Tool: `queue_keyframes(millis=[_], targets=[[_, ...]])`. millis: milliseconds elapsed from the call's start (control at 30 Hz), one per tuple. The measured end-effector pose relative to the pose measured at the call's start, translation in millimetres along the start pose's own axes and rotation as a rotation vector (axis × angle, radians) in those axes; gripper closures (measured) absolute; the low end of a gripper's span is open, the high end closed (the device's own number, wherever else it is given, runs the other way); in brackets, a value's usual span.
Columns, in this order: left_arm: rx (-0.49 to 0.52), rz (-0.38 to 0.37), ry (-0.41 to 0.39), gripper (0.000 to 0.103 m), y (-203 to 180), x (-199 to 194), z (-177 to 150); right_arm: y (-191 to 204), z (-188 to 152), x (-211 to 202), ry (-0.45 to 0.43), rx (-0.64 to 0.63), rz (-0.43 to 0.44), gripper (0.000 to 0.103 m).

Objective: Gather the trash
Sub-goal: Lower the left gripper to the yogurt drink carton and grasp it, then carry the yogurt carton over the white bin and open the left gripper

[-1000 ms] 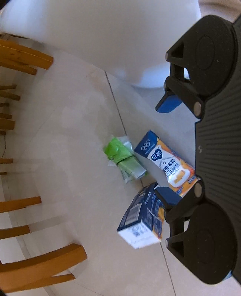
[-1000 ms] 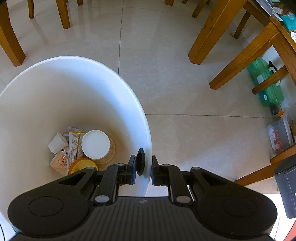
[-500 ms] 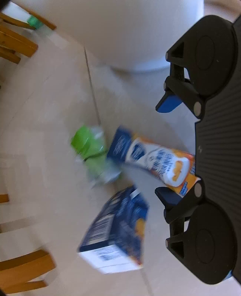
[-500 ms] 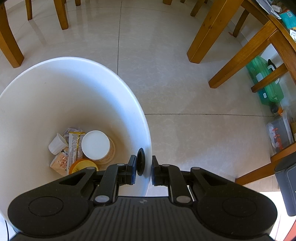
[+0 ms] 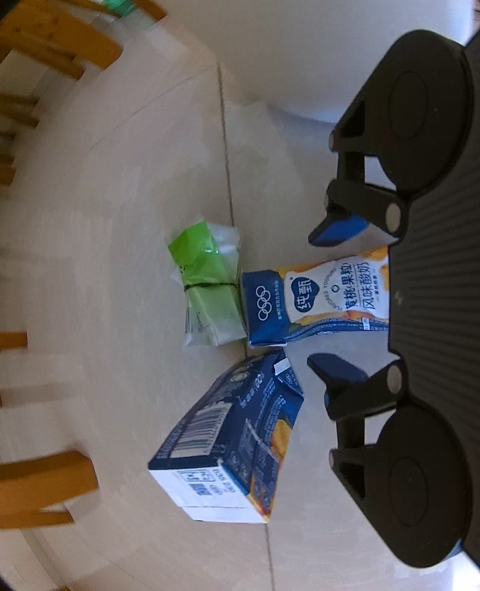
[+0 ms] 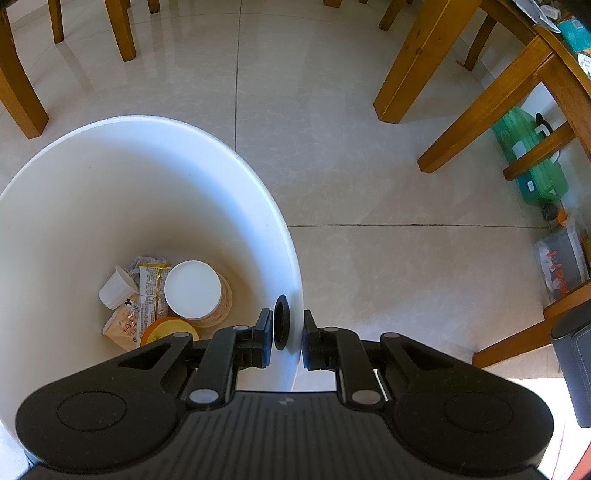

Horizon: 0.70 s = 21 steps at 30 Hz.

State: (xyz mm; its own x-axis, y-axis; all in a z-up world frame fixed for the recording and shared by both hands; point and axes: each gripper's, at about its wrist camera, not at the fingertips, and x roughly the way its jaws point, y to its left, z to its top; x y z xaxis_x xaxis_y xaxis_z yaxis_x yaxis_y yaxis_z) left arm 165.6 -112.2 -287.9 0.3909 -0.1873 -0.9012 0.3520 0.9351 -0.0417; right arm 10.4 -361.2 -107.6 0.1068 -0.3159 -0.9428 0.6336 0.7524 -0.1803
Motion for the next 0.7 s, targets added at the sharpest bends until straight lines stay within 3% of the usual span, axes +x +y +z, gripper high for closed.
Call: queue_keyframes(millis=[267, 333, 700], targets=[[-0.037, 0.027, -0.019, 0.055, -12.8, 5.3, 0.2, 0.8, 0.3, 1.0, -0.001, -0.003, -0.004, 0.085], [-0.035, 0.025, -0.014, 0.067, -13.3, 5.2, -1.1, 1.3, 0.0, 1.0, -0.001, -0.004, -0.006, 0.085], [-0.007, -0.014, -0.033, 0.072, 1.8, -8.0, -4.8, 1.2, 0.1, 0.2, 0.000, 0.001, -0.001, 0.085]])
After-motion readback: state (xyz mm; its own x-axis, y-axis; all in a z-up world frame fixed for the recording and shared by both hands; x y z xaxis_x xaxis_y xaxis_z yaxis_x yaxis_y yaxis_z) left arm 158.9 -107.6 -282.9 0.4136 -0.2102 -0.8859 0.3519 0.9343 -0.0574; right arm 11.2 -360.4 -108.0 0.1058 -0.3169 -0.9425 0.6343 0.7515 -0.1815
